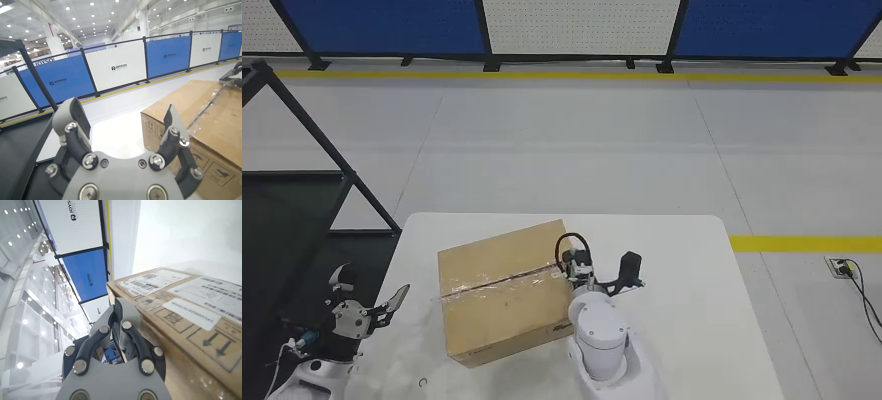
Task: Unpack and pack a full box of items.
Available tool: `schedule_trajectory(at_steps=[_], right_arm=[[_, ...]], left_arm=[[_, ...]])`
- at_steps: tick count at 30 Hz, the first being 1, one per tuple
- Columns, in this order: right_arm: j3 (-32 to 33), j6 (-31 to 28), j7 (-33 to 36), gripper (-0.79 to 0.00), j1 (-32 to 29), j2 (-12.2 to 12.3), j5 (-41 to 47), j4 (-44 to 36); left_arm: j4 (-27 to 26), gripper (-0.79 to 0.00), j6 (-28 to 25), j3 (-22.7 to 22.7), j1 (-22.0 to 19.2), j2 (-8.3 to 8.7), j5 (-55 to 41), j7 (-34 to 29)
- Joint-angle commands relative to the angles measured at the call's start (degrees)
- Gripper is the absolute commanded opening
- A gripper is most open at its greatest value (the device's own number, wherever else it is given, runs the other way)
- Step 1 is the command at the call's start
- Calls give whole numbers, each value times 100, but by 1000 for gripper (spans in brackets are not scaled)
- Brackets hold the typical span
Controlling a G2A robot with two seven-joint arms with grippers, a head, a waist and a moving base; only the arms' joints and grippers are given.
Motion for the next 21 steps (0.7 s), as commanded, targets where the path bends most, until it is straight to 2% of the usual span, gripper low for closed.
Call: schedule_trajectory(at_steps=[1, 3, 6, 14, 15, 16, 17, 18, 19, 20, 21], right_arm=[[26, 74, -13, -785, 9, -6, 60, 25], [37, 63, 21, -785, -34, -6, 93, -45], [51, -384, 34, -785, -213, 1, 117, -368], [92, -2361, -223, -785, -980, 153, 466, -1443], [104, -2518, -258, -622, -1079, 181, 500, -1517], [138, -2667, -382, -129, -1169, 203, 543, -1597], [139, -2761, -445, 0, -1247, 222, 605, -1643], [139, -2761, -445, 0, -1247, 222, 605, -1643], [138, -2738, -424, -769, -1229, 218, 586, -1636], [141, -2771, -449, -726, -1252, 224, 605, -1648], [140, -2775, -453, -637, -1255, 224, 609, -1650]], left_arm=[[0, 0, 0, 0, 0, 0, 0, 0], [0, 0, 0, 0, 0, 0, 0, 0], [0, 0, 0, 0, 0, 0, 0, 0], [0, 0, 0, 0, 0, 0, 0, 0], [0, 0, 0, 0, 0, 0, 0, 0], [0, 0, 0, 0, 0, 0, 0, 0], [0, 0, 0, 0, 0, 0, 0, 0], [0, 0, 0, 0, 0, 0, 0, 0], [0, 0, 0, 0, 0, 0, 0, 0], [0, 0, 0, 0, 0, 0, 0, 0], [0, 0, 0, 0, 0, 0, 0, 0]])
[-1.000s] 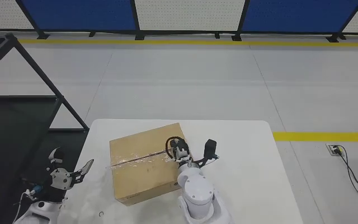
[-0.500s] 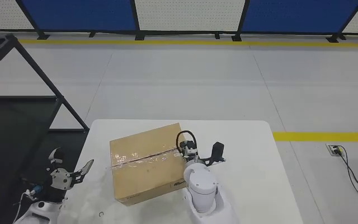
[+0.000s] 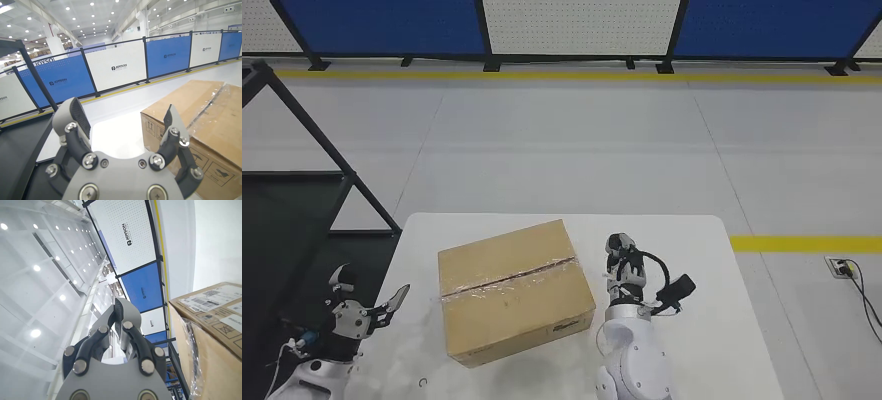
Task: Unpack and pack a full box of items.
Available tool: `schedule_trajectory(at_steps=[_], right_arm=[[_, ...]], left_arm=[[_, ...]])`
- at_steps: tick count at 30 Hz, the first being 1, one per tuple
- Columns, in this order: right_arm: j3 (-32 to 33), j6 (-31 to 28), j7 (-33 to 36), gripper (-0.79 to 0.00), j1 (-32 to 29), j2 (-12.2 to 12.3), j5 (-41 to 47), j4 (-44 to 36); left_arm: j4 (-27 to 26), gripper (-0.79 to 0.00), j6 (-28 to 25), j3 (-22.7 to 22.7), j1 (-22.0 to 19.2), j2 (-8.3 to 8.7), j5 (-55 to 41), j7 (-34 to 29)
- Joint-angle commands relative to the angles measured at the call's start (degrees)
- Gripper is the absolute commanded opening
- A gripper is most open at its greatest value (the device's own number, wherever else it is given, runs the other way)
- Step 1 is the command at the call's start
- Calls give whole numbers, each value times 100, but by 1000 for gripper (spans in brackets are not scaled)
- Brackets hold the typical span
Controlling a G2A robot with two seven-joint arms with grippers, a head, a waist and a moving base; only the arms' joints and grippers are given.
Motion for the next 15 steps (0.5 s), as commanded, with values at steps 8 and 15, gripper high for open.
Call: schedule_trajectory(at_steps=[8, 15], right_arm=[[-1, 9, 7, -197, 5, -1, -4, 4], [-1, 9, 7, -7, 5, -1, -4, 4]], left_arm=[[0, 0, 0, 0, 0, 0, 0, 0], [0, 0, 0, 0, 0, 0, 0, 0]])
